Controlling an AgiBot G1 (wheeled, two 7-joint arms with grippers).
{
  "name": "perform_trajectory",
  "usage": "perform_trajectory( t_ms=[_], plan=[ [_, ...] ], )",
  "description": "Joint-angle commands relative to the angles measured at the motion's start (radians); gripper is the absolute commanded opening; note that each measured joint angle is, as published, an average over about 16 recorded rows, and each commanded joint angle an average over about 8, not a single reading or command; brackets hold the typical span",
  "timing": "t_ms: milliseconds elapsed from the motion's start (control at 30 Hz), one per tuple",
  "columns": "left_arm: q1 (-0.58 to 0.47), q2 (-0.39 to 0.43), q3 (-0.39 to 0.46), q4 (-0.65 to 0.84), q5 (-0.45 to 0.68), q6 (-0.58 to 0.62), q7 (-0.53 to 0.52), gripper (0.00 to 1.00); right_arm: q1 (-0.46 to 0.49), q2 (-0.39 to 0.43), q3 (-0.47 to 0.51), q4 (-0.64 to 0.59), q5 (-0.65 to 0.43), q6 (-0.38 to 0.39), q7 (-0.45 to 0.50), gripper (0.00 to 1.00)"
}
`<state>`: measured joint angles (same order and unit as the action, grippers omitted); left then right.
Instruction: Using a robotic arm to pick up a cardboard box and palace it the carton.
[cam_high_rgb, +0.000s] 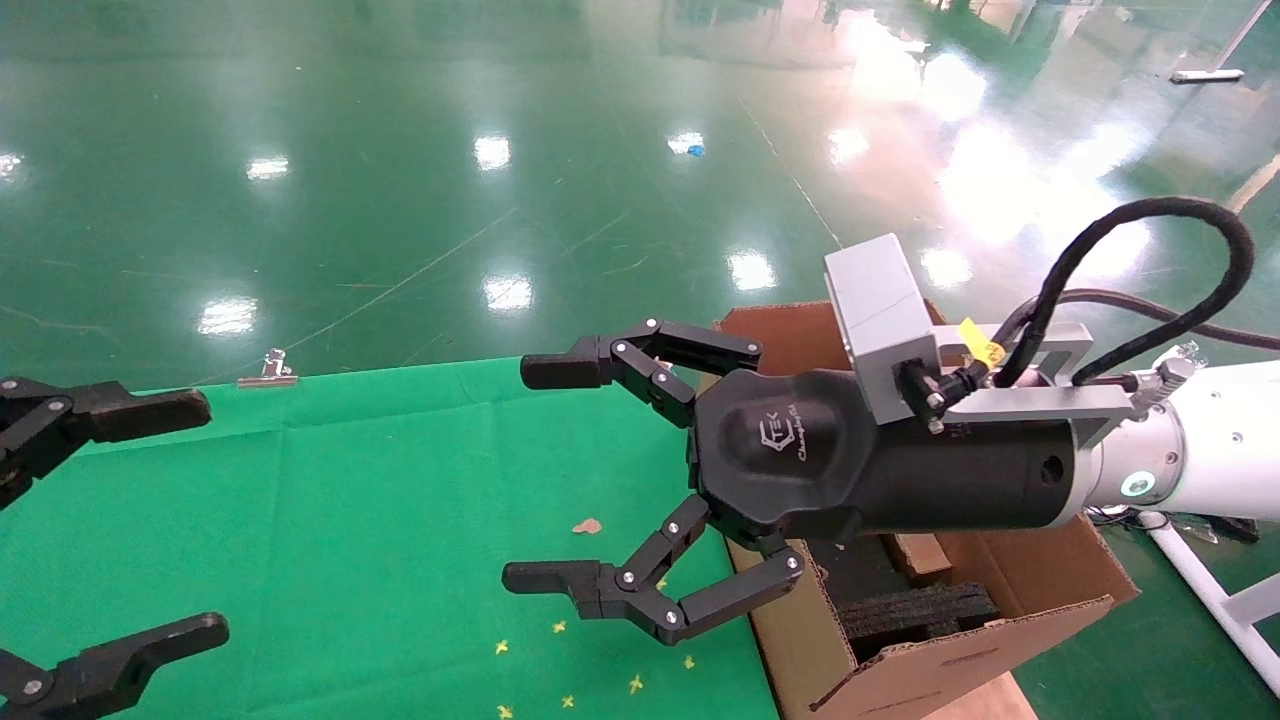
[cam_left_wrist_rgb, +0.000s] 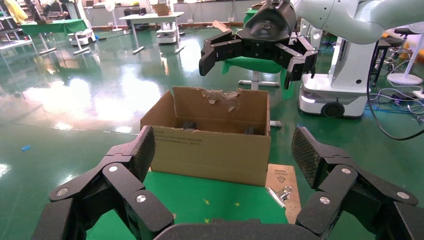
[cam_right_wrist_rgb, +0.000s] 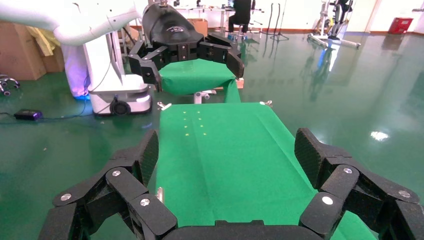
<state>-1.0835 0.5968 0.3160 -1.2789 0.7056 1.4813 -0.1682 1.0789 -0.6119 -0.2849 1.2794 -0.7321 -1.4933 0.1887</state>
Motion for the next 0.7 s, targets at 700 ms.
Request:
perform_trajectory(
  t_ms=[700],
  plan=[
    [0.000, 0.000, 0.000, 0.000, 0.000, 0.000, 0.000, 1.00, 0.000, 0.000, 0.000, 0.000, 0.000, 0.000, 0.000, 1.00]
  ],
)
